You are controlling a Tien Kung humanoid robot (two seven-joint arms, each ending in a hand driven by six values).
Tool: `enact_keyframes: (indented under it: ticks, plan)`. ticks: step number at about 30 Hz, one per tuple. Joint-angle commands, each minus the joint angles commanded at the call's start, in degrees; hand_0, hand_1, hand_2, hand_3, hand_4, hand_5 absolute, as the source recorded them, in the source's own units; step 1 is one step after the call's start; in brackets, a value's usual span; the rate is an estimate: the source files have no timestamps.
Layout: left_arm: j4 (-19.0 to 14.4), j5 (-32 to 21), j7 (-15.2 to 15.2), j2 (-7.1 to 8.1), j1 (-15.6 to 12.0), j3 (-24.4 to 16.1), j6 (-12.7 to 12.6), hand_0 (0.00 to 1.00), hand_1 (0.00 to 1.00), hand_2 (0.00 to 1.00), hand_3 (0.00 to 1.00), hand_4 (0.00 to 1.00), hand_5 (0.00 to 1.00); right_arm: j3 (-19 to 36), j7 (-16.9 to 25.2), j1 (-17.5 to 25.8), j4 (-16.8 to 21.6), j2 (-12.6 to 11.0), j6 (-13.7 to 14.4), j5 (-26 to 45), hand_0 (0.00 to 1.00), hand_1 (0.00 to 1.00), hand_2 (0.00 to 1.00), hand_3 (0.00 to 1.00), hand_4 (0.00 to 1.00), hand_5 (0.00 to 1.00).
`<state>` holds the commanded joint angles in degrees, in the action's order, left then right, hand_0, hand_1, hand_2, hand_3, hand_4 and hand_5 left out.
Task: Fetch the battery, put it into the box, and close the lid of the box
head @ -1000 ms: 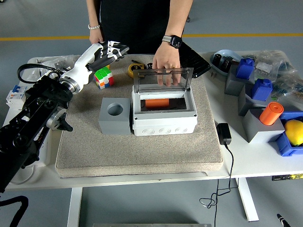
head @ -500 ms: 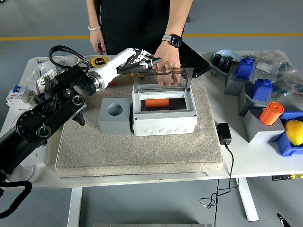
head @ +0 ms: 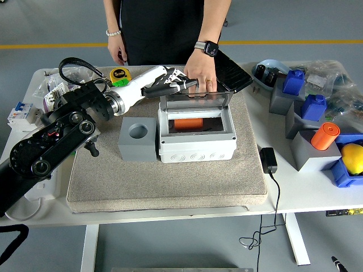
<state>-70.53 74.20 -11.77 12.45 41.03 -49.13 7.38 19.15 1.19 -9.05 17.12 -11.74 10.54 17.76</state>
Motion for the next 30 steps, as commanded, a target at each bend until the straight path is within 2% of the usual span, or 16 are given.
enact_keyframes:
  ticks: [8,15,19,25,26,28,30]
  plan:
    - [-0.98,-1.17,-0.39,0.07,-1.67,1.95,-0.01,0.366,0.580,0.645,0.711,0.998,0.820,0.05,-0.09,0.04,0.01,-0.02,0.01,0.01,0.727,0.665,0.654,0.599,0.998,0.613]
    - [0.19,-2.79,-0.41,-1.16,-2.65,3.66,-0.15,0.356,0.572,0.637,0.707,0.998,0.802,-0.16,0.04,0.00,0.03,0.05,0.05,0.05,0.726,0.665,0.654,0.599,0.998,0.614]
    - [-0.65,-4.64,0.46,-1.43,-3.62,2.58,-0.99,0.356,0.572,0.637,0.707,0.998,0.802,-0.14,0.11,-0.05,0.06,0.06,0.10,-0.05,0.726,0.665,0.654,0.599,0.998,0.614]
    - [-1.22,-16.21,5.90,-1.81,-6.93,-3.84,-4.98,0.365,0.588,0.641,0.702,0.998,0.786,-0.16,0.12,-0.11,0.02,0.08,0.09,0.01,0.725,0.665,0.654,0.599,0.998,0.614]
    - [-1.14,-19.31,6.78,-1.81,-7.78,-5.75,-5.54,0.440,0.626,0.645,0.704,0.998,0.764,-0.16,0.11,-0.12,0.02,0.07,0.07,0.02,0.725,0.666,0.654,0.599,0.998,0.614]
    - [-0.96,-22.94,7.46,-1.77,-8.66,-7.70,-6.00,0.440,0.626,0.645,0.704,0.998,0.764,-0.22,0.10,-0.11,0.00,0.08,0.04,0.09,0.725,0.666,0.654,0.599,0.998,0.614]
    - [-0.50,-28.16,8.40,-1.51,-10.46,-11.49,-6.86,0.440,0.626,0.645,0.704,0.998,0.764,-0.53,0.02,-0.12,-0.07,0.12,-0.06,0.35,0.725,0.666,0.654,0.599,0.998,0.614]
